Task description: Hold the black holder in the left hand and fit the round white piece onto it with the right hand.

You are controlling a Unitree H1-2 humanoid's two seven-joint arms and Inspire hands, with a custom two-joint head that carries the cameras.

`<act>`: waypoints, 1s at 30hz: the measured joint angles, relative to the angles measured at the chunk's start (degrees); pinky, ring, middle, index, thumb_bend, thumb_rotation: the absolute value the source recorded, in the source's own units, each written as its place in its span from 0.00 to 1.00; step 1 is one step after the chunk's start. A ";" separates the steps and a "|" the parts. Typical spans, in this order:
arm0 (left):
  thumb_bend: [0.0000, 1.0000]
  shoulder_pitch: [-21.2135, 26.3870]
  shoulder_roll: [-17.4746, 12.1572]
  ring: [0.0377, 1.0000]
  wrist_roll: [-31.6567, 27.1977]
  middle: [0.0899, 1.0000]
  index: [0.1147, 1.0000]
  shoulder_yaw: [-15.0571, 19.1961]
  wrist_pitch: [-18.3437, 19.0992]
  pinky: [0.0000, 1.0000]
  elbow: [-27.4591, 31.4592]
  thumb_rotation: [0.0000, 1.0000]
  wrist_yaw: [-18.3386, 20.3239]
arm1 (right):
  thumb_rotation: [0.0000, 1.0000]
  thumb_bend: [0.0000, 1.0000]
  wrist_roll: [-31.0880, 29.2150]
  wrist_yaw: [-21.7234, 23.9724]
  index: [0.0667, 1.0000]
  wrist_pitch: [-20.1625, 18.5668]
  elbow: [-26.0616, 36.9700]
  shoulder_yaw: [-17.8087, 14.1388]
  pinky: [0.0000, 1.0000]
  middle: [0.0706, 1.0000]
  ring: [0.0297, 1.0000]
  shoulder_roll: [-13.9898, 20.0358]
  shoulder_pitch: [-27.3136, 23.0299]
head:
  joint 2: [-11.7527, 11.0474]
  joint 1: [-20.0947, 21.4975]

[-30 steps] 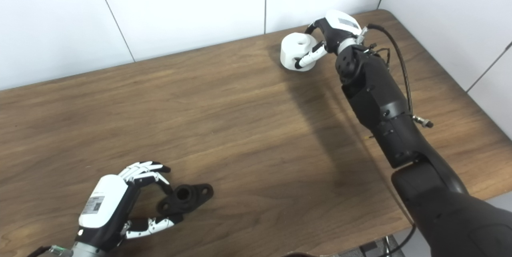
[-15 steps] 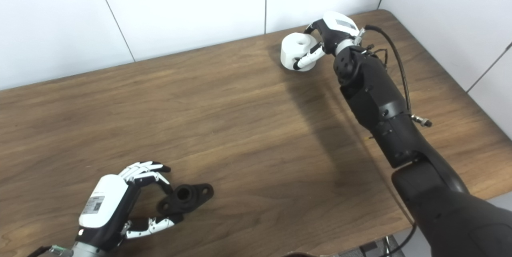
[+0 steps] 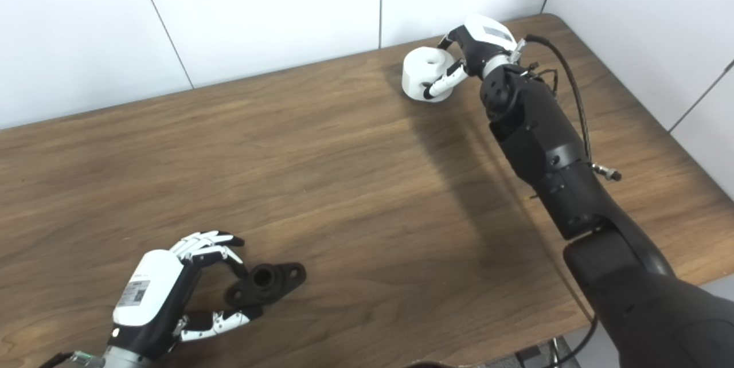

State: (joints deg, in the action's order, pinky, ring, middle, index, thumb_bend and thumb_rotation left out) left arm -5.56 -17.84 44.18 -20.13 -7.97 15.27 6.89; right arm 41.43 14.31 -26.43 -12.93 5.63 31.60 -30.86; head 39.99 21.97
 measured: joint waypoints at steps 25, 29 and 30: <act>0.52 0.03 0.22 0.82 0.22 0.75 0.42 -0.05 0.11 0.83 0.00 0.05 0.02 | 0.14 0.52 -2.42 -8.54 0.45 4.14 -0.68 -0.44 0.80 0.78 0.89 0.07 0.39 | 0.44 -1.23; 0.52 0.03 0.26 0.82 0.22 0.74 0.42 -0.05 0.12 0.83 0.00 0.04 0.04 | 0.14 0.52 -2.40 -7.10 0.45 3.62 4.54 -0.21 0.80 0.78 0.89 0.13 1.57 | 0.70 -2.11; 0.52 0.05 0.27 0.82 0.22 0.74 0.42 -0.07 0.13 0.83 -0.01 0.04 0.04 | 0.14 0.52 -2.37 -6.15 0.45 3.22 6.28 -0.09 0.80 0.78 0.89 0.28 1.76 | 0.79 -2.37</act>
State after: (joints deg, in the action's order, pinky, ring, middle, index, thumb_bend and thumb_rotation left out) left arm -5.51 -17.56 44.41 -20.20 -7.84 15.26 6.94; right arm 39.06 8.16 -23.21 -6.65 5.53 31.89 -29.09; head 40.78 19.60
